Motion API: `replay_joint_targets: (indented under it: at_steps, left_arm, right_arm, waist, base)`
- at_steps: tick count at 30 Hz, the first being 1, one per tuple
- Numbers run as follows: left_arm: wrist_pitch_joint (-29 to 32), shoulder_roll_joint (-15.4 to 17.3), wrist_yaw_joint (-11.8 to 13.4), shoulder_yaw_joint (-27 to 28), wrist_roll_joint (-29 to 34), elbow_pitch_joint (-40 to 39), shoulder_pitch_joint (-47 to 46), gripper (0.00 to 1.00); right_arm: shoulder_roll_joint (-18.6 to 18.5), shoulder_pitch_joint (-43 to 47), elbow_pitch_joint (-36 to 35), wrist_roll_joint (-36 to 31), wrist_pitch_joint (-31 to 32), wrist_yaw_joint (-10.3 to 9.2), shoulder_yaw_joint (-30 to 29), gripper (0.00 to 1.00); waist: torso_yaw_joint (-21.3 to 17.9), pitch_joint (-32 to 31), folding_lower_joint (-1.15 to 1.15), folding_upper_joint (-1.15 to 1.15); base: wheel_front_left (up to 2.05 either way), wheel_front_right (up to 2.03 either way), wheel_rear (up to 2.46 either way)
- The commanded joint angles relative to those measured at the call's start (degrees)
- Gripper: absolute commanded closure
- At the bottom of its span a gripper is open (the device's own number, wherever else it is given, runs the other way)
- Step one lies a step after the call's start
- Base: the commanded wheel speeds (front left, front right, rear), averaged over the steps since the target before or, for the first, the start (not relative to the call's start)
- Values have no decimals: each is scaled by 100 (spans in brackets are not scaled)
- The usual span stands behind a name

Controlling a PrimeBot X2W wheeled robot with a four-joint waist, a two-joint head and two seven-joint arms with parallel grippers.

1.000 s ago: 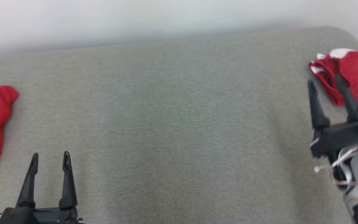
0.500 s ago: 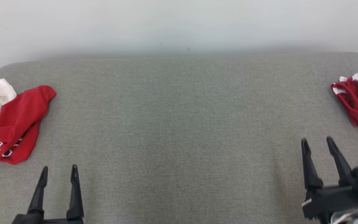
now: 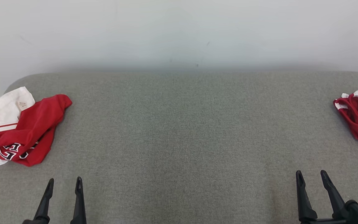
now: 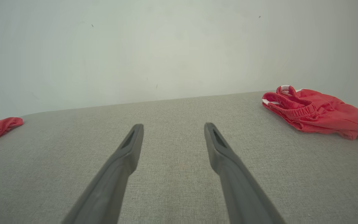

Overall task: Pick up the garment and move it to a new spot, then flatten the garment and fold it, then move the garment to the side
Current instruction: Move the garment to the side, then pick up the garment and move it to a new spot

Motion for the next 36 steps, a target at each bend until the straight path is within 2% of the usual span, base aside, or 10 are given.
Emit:
replay_joint_targets:
  at_steps: [1, 29, 36]
  left_arm:
    - [-19, 16, -19, -16, 3, 47, 91, 0]
    - [-19, 80, -52, -160, -68, 236, 138, 0]
    - [-19, 112, -21, -169, -96, 272, 93, 0]
  right_arm:
    - [30, 122, -37, -59, 27, -12, -8, 0]
    - [213, 458, -161, -81, 163, -12, -38, 0]
    - [219, 476, -139, -35, 153, -12, -13, 0]
  waist:
    - [44, -104, 0, 0]
    - [90, -342, 0, 0]
    - [292, -356, 0, 0]
  base:
    - [0, 0, 0]
    - [0, 0, 0]
    - [0, 0, 0]
